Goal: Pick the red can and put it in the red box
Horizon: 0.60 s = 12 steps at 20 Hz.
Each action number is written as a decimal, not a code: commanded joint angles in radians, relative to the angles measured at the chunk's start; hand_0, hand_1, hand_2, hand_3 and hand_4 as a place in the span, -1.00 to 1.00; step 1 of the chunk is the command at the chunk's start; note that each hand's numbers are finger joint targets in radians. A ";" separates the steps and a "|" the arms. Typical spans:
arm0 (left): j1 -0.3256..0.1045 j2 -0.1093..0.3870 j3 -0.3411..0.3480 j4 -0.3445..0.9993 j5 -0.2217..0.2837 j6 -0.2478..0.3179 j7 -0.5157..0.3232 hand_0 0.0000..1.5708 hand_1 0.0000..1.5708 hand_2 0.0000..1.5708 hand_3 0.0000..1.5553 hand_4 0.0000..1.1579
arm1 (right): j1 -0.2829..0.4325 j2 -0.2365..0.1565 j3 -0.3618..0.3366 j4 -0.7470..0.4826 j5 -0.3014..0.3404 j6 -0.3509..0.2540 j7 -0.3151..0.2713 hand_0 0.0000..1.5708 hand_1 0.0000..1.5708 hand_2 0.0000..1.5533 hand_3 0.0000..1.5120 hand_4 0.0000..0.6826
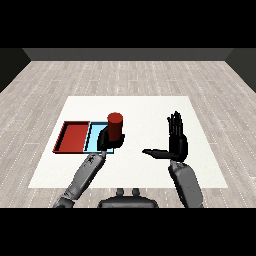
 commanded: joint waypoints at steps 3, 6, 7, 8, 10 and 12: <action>-0.053 0.112 0.128 0.021 -0.003 -0.027 0.049 1.00 1.00 0.99 0.87 0.95 | 0.180 -0.053 -0.105 -0.006 -0.039 0.036 -0.074 -1.00 -1.00 -1.00 -1.00 -1.00; -0.057 0.190 0.180 0.040 -0.025 -0.030 0.102 1.00 1.00 1.00 0.89 0.93 | 0.209 -0.055 -0.121 0.004 -0.060 0.072 -0.112 -1.00 -1.00 -1.00 -1.00 -1.00; -0.047 0.233 0.203 0.046 -0.031 -0.012 0.142 1.00 1.00 1.00 0.89 0.94 | 0.255 -0.079 -0.142 -0.043 -0.075 0.085 -0.112 -1.00 -1.00 -1.00 -1.00 -1.00; -0.037 0.267 0.241 0.070 -0.002 -0.056 0.129 1.00 1.00 1.00 0.91 0.95 | 0.237 -0.037 -0.141 0.024 -0.074 0.066 -0.148 -1.00 -1.00 -1.00 -1.00 -1.00; -0.034 0.295 0.221 0.108 -0.074 -0.015 0.157 1.00 1.00 1.00 0.90 0.95 | 0.225 -0.055 -0.165 0.022 -0.097 0.091 -0.136 -1.00 -1.00 -1.00 -1.00 -1.00; 0.009 0.323 0.238 0.165 -0.088 -0.036 0.119 1.00 1.00 0.98 0.89 0.97 | 0.213 -0.059 -0.182 0.038 -0.108 0.105 -0.143 -1.00 -1.00 -1.00 -1.00 -1.00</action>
